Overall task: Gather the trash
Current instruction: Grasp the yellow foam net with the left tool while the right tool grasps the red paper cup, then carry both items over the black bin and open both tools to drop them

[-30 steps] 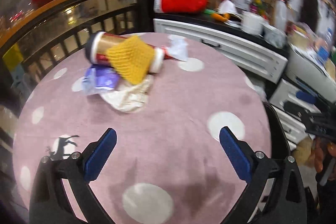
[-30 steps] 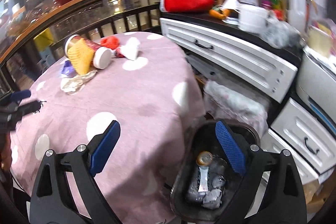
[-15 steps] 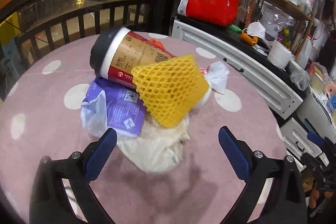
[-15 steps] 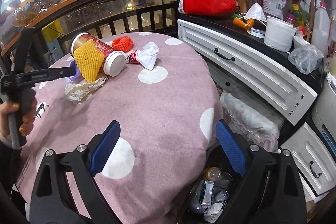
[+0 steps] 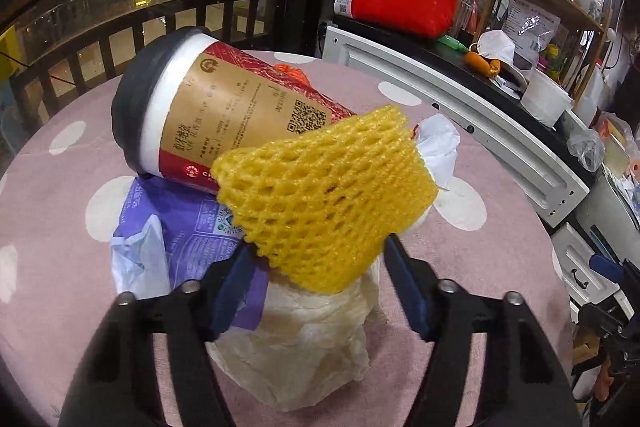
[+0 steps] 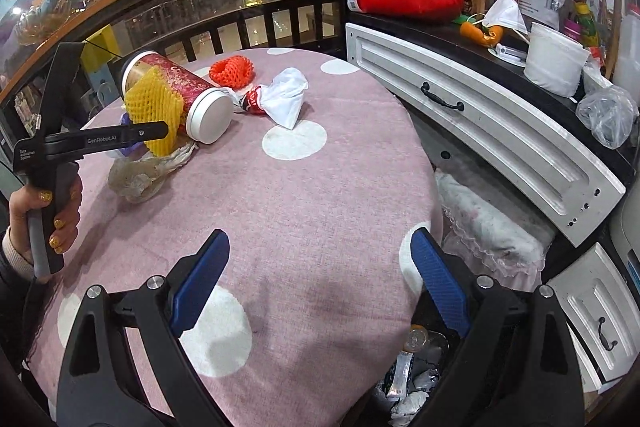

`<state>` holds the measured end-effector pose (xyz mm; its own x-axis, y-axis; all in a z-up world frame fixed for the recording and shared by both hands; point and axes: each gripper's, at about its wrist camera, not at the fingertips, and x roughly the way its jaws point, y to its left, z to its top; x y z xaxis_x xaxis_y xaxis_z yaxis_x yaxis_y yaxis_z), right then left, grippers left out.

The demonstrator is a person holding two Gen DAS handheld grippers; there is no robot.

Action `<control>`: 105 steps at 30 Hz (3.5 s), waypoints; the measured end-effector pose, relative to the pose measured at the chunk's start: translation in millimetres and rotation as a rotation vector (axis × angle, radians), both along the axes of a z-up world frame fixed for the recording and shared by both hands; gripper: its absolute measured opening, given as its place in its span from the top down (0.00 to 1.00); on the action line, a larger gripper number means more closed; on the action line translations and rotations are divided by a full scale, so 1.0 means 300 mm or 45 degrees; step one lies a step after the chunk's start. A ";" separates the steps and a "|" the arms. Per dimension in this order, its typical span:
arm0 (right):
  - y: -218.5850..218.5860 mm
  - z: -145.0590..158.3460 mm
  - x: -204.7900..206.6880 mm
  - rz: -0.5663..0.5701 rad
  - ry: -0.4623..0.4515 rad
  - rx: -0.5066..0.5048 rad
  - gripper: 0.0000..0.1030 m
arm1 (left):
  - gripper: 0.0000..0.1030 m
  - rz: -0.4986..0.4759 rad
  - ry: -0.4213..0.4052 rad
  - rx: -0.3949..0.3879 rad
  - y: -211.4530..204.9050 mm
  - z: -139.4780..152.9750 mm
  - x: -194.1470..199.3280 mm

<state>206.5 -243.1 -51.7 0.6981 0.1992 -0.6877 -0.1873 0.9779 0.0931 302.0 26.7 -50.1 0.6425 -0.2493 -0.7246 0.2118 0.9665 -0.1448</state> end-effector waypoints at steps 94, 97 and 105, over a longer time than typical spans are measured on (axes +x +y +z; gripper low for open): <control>-0.437 -0.218 -0.276 -0.302 0.149 -0.131 0.24 | 0.88 -0.351 -0.108 -0.040 -0.493 0.173 -0.713; -0.462 -0.341 -0.232 -0.341 0.301 -0.075 0.24 | 0.88 -0.404 -0.078 -0.041 -0.564 0.153 -0.718; -0.465 -0.651 -0.063 -0.425 0.651 -0.011 0.24 | 0.88 -0.491 -0.051 -0.018 -0.679 0.119 -0.750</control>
